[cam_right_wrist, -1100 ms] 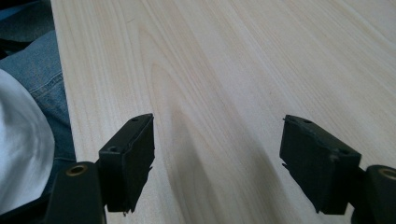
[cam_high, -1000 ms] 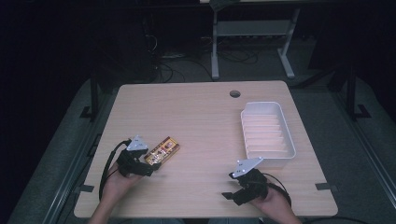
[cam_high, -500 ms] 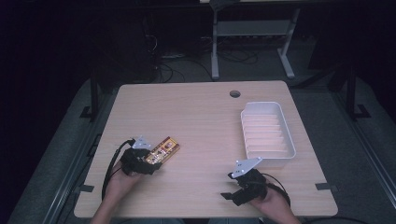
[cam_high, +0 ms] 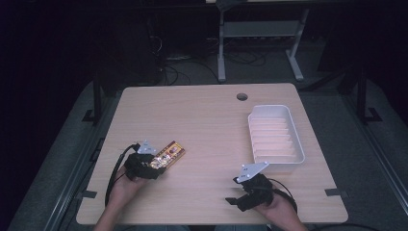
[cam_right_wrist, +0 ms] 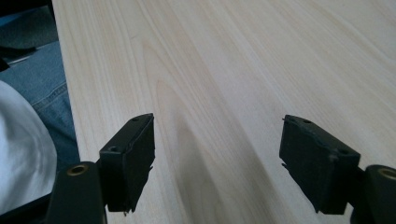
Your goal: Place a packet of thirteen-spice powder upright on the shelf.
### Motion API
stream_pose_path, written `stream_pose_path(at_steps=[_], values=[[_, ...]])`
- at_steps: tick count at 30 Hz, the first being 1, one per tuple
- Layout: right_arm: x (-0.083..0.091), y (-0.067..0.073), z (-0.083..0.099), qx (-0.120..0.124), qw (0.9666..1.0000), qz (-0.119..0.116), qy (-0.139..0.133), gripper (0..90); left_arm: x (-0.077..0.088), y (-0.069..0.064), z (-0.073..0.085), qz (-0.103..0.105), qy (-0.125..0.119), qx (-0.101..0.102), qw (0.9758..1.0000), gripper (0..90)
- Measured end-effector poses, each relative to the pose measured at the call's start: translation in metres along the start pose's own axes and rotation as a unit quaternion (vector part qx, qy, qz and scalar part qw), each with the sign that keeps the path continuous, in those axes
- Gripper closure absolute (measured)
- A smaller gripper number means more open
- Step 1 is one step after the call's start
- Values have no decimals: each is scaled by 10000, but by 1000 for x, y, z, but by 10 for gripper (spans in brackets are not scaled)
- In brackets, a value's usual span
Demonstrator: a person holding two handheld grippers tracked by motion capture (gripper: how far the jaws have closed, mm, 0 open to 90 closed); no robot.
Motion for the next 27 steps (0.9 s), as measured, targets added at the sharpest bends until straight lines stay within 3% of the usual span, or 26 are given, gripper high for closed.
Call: stream_pose_path(at_steps=[14,17,27], values=[[1,3,-10,-285,9995,-60,-137,200,20,-19,-6,142,-440,-166,9988,329],[2,3,-12,-343,9992,-52,-182,198,24,-31,-9,242,-523,-325,9978,328],[1,-1,-26,-561,9980,-226,-198,174,31,-56,-15,402,-655,-664,9948,328]])
Point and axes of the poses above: each handheld gripper's, and its own axes: x roughly backward along the jaws, z roughly out of its underside, y roughly to its left, the point moved 4 cm from there along -x, roughly forward along the jaws, and after that the axes turned 2 degrees about y, right-handed, at the moved point
